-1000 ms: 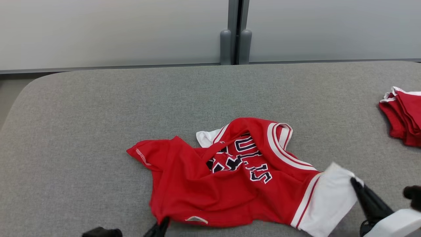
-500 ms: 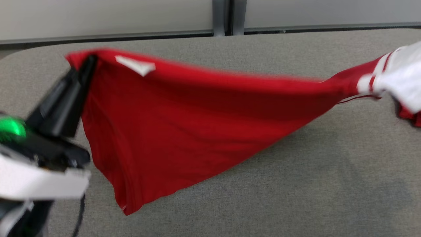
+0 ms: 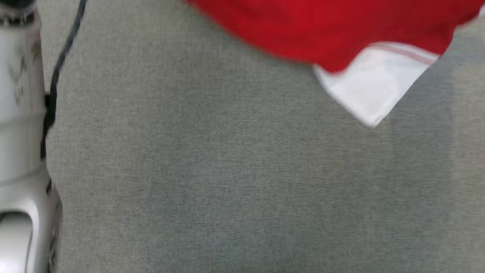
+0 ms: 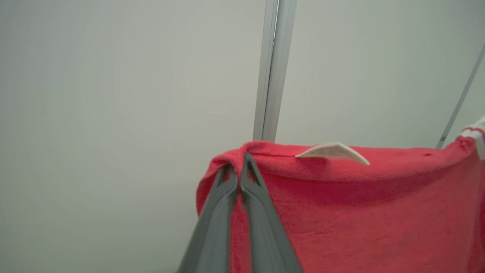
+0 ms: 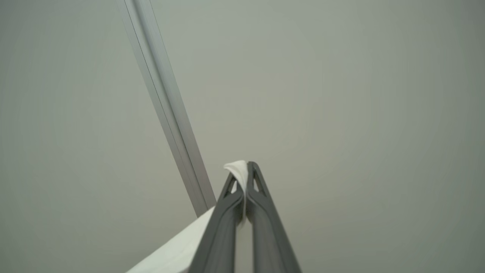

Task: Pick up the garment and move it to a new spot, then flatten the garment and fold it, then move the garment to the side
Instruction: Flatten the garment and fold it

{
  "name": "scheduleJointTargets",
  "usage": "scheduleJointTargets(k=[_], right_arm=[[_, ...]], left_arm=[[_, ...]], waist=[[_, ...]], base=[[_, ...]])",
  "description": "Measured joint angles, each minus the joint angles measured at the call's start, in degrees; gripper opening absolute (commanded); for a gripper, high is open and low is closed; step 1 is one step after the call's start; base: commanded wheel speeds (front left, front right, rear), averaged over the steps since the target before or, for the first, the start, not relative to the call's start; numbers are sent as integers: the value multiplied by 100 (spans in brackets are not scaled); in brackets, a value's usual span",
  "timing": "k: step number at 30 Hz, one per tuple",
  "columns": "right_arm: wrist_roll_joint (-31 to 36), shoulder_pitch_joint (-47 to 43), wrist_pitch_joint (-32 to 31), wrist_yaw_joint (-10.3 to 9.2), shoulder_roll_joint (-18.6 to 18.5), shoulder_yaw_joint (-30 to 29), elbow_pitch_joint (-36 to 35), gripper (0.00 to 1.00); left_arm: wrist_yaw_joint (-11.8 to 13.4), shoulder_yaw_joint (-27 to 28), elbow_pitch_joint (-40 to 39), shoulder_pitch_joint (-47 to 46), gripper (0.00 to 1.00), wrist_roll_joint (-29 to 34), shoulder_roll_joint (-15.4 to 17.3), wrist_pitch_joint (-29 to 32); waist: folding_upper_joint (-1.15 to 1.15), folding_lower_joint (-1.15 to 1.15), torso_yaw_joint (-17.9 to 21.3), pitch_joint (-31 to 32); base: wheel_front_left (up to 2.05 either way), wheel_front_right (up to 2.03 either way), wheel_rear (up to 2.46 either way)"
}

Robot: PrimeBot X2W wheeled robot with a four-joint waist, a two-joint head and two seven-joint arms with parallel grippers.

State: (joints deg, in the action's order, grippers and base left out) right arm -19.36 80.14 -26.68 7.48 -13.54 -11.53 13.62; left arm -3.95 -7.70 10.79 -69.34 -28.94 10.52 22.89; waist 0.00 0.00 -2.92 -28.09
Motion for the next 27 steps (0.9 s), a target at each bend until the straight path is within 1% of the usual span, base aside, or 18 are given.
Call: scheduleJointTargets(k=[2,4,6,8,10,12,13,15,17,19,21,22,25,27], right_arm=[[314,583,397,1,297,-32,558,0],[531,1271,737,0,555,-83,845,0],[624,1797,1125,1,676,-57,1026,0],[552,1895,1528,1,743,33,1244,0],[354,1578,1839,1,778,167,1423,0],[-55,1027,2072,0,810,289,1433,0],[-226,662,2173,0,797,396,1308,0],[-716,-215,2335,0,788,508,948,0],[-1125,-1183,2435,0,697,598,414,0],[-1425,-2103,2470,0,556,621,-225,0],[-1708,-3104,2552,0,516,628,-820,0],[-1747,-3667,2565,0,517,662,-1070,0],[-1823,-5055,2626,0,538,684,-1746,0],[-1908,-5833,2672,0,662,664,-2097,0]], left_arm=[[9,-14,594,-542,0,93,-142,-376],[48,12,1061,-1107,0,134,-255,-662],[-14,-66,1411,-1575,0,320,-255,-1106],[-90,-92,1818,-1722,0,301,-349,-1574],[-204,-230,2260,-1588,0,311,-417,-1981],[-267,-381,2613,-1325,0,301,-459,-2361],[-308,-445,2752,-1148,0,226,-476,-2510],[-328,-586,2941,-693,0,87,-520,-2847],[-331,-857,2921,-201,0,-33,-513,-3078],[-338,-1177,2672,289,0,-250,-446,-3263],[-352,-1384,2384,910,0,-414,-281,-3500],[-349,-1484,2239,1290,0,-479,-159,-3538],[-347,-1368,1717,2379,0,-691,109,-3689],[-271,-1213,1258,3101,0,-778,187,-3734]], waist=[[0,0,-48,-164],[0,0,-77,-358],[0,0,-97,-592],[0,0,-124,-827],[0,0,-150,-1014],[0,0,-172,-1133],[0,1,-176,-1161],[0,0,-167,-1136],[0,0,-142,-1049],[0,0,-102,-967],[0,1,-67,-864],[0,1,-50,-785],[0,0,6,-461],[0,0,55,-213]], base=[[0,0,0],[0,0,0],[0,0,0],[0,0,0],[0,0,0],[0,0,0],[0,0,0],[0,0,0],[0,0,0],[0,0,0],[0,0,0],[0,0,0],[0,0,0],[0,0,0]])
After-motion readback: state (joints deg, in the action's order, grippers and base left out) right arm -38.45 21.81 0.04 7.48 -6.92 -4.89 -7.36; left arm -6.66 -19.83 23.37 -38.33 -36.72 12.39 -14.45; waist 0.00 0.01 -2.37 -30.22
